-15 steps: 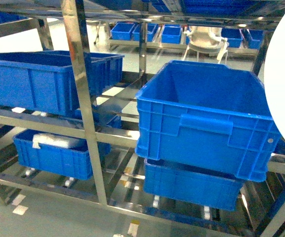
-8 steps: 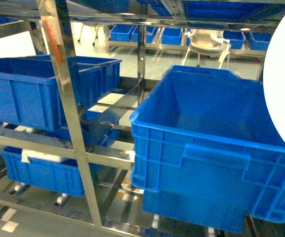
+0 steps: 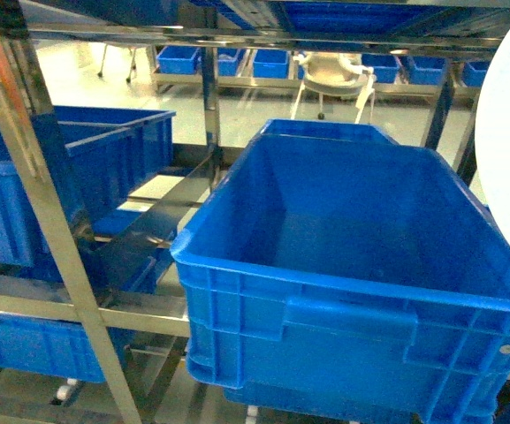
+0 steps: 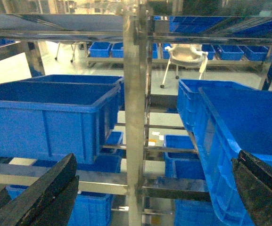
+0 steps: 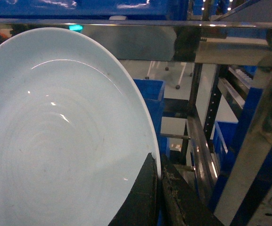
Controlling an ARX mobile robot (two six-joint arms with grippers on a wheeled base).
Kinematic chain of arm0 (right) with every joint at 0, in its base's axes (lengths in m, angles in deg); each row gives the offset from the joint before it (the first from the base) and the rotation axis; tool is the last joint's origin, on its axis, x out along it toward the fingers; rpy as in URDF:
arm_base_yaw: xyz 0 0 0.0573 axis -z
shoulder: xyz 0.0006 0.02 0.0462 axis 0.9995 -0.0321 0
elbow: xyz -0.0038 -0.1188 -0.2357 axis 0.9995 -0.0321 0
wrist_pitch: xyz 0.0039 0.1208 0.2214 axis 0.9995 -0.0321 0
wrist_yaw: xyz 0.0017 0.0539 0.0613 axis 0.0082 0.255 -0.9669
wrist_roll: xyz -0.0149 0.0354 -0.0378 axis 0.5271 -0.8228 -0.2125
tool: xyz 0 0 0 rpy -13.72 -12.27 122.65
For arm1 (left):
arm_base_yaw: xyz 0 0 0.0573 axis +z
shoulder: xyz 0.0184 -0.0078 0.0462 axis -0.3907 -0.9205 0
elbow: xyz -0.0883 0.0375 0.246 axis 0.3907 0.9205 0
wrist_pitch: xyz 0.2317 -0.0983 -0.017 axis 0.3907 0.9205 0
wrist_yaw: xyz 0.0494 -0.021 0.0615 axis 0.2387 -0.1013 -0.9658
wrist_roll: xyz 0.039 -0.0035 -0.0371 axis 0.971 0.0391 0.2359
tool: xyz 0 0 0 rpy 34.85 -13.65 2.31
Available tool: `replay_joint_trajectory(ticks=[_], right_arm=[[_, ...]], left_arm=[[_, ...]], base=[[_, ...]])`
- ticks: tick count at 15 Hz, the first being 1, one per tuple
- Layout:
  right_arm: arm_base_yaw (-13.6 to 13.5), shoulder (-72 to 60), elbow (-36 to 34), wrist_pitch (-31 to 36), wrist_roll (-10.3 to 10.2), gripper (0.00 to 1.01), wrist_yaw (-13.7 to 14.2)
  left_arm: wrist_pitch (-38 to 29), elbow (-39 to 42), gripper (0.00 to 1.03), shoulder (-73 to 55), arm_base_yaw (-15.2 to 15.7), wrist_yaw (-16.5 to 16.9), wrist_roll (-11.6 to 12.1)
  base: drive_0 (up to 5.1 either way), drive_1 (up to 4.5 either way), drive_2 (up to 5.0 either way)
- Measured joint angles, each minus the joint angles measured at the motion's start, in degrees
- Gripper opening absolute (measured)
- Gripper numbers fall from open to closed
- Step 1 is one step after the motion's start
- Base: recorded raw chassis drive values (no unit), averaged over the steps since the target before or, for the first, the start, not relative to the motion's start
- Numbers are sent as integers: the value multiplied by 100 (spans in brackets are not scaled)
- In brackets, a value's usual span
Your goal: Place blue tray on left shelf second layer neatly
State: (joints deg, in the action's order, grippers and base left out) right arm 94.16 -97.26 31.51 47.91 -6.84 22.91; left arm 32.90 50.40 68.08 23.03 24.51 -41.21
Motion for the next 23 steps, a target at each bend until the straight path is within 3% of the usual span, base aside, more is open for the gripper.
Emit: replay_joint_trajectory(ticks=[3,12,23], right_arm=[[0,0,0,0,0,2,20],[0,2,0,9,0,2,15],[-2,0,0,9,0,2,-11]], left_arm=[[0,0,98,0,-7,4,0],[-2,0,98,0,-4,2,0],[0,0,98,0,-4,-2,0]], base=[[-50,-50,-50],[-385,468,-68],[0,0,0]])
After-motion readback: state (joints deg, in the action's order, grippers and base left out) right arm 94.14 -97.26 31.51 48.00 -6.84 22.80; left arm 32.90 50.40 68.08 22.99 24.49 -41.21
